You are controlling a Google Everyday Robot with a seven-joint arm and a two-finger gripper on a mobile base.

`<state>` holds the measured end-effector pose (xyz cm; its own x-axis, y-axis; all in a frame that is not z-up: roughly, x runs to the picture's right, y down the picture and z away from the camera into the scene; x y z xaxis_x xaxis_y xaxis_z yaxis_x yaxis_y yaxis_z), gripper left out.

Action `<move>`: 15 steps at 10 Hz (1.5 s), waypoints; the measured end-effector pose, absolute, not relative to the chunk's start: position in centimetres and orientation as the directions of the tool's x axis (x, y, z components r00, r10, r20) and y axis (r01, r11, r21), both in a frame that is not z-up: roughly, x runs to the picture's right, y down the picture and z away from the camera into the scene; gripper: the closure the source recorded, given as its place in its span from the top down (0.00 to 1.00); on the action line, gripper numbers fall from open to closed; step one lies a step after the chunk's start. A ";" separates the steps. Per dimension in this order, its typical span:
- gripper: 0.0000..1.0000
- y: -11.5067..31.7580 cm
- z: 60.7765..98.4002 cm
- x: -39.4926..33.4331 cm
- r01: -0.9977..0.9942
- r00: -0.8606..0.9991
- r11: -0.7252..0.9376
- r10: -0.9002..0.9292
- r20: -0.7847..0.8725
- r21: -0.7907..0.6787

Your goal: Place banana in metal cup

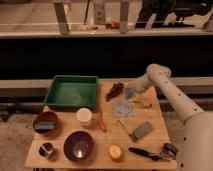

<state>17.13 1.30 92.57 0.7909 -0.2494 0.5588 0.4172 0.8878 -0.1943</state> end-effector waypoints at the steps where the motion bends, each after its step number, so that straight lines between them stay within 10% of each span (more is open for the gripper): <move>1: 0.80 1.1 92.3 16.8 0.422 0.785 0.887 -0.255 0.565 -0.186; 15: 0.80 3.6 90.9 26.4 0.143 0.977 0.853 -0.042 0.207 -0.503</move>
